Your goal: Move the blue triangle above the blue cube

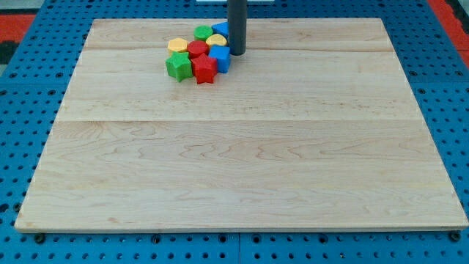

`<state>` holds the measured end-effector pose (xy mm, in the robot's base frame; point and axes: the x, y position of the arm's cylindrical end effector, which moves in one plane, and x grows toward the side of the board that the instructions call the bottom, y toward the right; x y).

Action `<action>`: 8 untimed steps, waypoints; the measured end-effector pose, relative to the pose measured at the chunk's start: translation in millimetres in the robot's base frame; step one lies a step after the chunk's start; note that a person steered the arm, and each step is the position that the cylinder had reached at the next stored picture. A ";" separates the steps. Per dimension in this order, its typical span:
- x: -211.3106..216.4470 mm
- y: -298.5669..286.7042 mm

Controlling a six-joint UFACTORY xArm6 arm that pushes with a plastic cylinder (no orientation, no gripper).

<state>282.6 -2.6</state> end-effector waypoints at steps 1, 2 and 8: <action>-27.3 29.5; -43.9 28.9; -76.1 21.7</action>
<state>206.4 19.1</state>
